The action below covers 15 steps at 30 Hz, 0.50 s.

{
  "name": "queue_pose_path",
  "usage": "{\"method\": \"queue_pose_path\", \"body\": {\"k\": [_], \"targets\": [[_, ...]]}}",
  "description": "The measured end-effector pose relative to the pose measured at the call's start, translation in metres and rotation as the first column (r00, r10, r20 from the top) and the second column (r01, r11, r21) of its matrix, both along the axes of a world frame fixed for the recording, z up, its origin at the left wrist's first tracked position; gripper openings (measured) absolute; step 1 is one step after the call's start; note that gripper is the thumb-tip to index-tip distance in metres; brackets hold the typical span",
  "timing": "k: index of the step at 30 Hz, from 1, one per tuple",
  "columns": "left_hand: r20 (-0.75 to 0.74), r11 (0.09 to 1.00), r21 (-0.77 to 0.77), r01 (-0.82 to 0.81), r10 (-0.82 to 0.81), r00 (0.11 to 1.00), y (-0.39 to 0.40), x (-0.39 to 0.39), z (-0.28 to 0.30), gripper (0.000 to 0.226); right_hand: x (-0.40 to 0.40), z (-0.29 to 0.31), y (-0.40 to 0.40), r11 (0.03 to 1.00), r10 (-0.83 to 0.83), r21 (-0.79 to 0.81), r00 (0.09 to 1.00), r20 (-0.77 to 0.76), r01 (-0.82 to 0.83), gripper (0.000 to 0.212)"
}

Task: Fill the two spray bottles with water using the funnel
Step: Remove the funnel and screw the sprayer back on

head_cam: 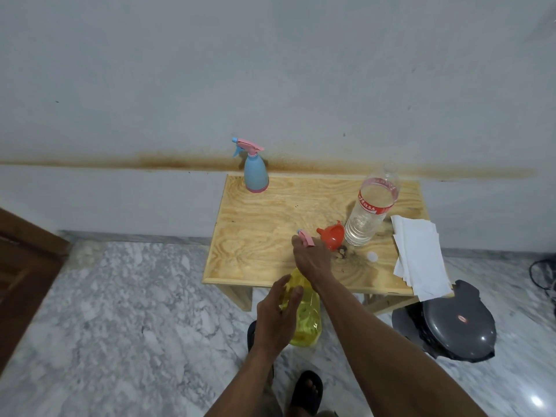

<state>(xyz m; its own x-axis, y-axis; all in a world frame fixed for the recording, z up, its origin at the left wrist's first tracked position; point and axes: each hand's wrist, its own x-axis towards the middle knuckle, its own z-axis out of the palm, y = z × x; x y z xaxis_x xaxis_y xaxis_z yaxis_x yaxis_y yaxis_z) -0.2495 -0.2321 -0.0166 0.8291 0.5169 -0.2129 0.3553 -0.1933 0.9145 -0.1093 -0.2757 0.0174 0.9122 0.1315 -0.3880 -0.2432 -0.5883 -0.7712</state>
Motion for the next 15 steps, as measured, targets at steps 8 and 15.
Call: {"method": "queue_pose_path", "body": {"k": [8,15], "targets": [[-0.004,0.994,0.035,0.103,-0.102,0.995,0.000,0.008,0.003,0.050,0.004,0.008,-0.007,0.981,-0.128,0.150,0.992,0.014,0.124,0.037],[0.060,0.989,0.113,0.096,-0.103,0.993,0.015,0.044,0.006,0.059,0.030,0.033,-0.007,0.971,-0.026,0.239,0.998,0.060,0.011,0.023]]}}
